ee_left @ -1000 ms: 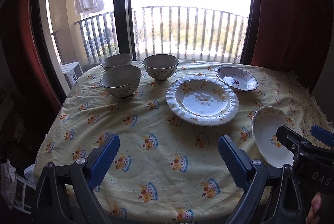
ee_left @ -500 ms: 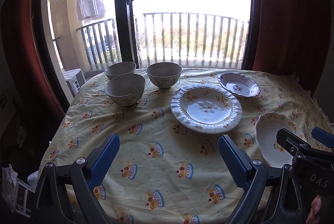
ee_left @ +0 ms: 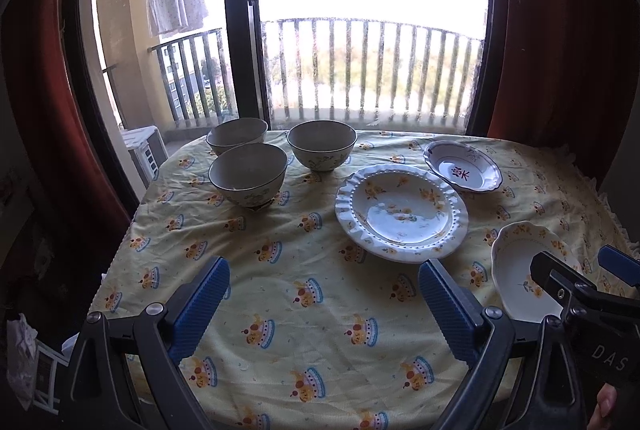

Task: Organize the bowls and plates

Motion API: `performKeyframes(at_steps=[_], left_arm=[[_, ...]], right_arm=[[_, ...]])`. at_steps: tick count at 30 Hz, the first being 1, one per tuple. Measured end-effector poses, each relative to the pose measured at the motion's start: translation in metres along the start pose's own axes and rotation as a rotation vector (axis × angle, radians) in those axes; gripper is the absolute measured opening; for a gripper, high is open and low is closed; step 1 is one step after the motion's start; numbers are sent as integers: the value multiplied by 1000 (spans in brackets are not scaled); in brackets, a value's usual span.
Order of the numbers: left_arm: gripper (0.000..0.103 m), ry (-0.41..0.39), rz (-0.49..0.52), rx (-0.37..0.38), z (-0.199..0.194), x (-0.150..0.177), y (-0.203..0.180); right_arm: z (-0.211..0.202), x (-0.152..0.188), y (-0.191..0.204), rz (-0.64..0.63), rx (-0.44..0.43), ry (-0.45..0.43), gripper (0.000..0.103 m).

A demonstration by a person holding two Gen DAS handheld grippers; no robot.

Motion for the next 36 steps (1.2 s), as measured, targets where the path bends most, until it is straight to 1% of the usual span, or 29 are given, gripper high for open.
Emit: performKeyframes(at_steps=[7, 15, 20, 27, 32, 36], left_arm=[[96, 36, -3, 1, -2, -16, 7], [96, 49, 33, -9, 3, -26, 11], [96, 87, 48, 31, 12, -27, 6], [96, 121, 59, 64, 21, -27, -22], [96, 125, 43, 62, 28, -27, -54], [95, 141, 21, 55, 35, -27, -86]], right_arm=[[-7, -15, 8, 7, 0, 22, 99], [-6, -27, 17, 2, 16, 49, 98], [-2, -28, 15, 12, 43, 68, 97], [7, -31, -7, 17, 67, 89, 97], [20, -35, -38, 21, 59, 103, 95], [32, -43, -66, -15, 47, 108, 95]])
Point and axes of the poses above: each gripper's, at about its wrist camera, not at the fingertips, and z roughly the way its jaws point, y to its left, x to its underside, the point moved 7 cm from there along z, roughly the way its jaws point
